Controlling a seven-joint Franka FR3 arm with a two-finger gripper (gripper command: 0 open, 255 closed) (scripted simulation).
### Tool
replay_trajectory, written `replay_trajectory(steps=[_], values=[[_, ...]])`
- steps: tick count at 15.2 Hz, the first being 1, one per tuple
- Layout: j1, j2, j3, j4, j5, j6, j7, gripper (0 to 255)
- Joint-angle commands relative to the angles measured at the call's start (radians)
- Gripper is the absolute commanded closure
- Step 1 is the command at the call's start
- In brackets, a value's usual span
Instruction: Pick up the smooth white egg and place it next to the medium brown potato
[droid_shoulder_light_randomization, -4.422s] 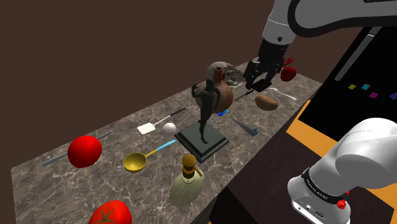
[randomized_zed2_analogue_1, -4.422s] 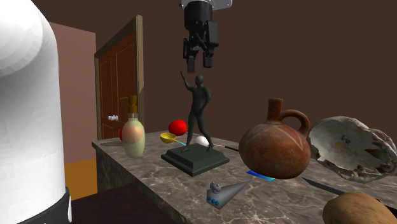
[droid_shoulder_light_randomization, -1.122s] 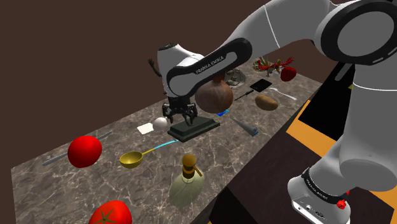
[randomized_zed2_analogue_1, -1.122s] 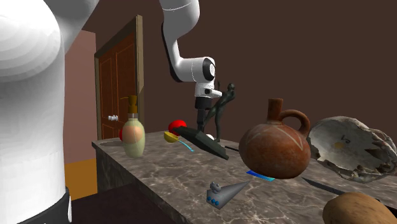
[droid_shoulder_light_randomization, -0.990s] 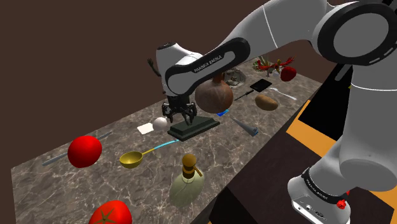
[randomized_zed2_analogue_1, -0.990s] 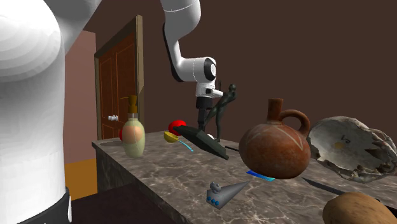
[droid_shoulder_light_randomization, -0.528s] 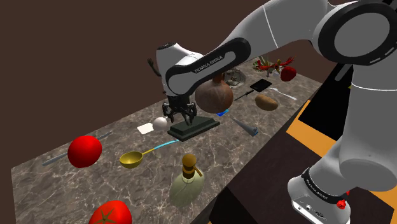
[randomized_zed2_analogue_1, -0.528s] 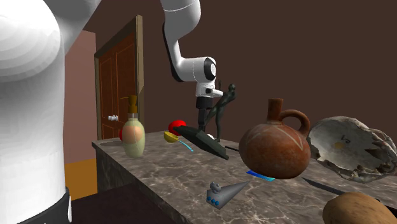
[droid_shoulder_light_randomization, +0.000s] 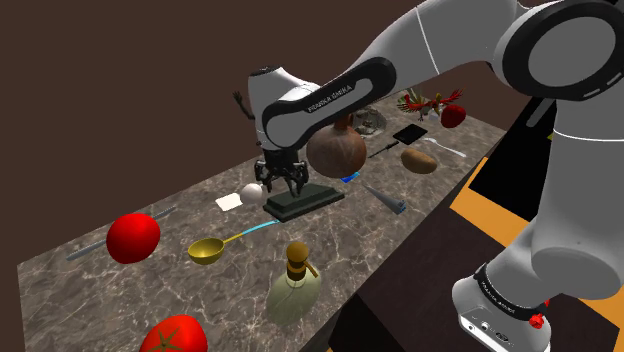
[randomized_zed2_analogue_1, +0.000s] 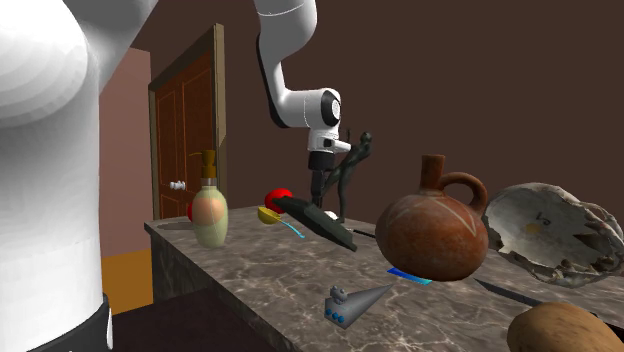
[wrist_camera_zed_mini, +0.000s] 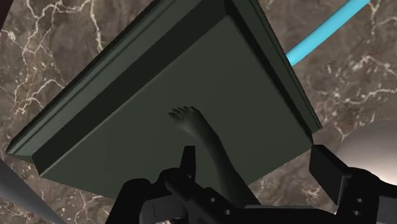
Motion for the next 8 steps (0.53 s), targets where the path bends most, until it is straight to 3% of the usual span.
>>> replay_trajectory(steps=[1, 8], values=[[-0.003, 0.027, 0.018, -0.018, 0.019, 0.256, 0.002, 255], [-0.030, -0.024, 0.051, 0.003, 0.035, 0.183, -0.003, 255]])
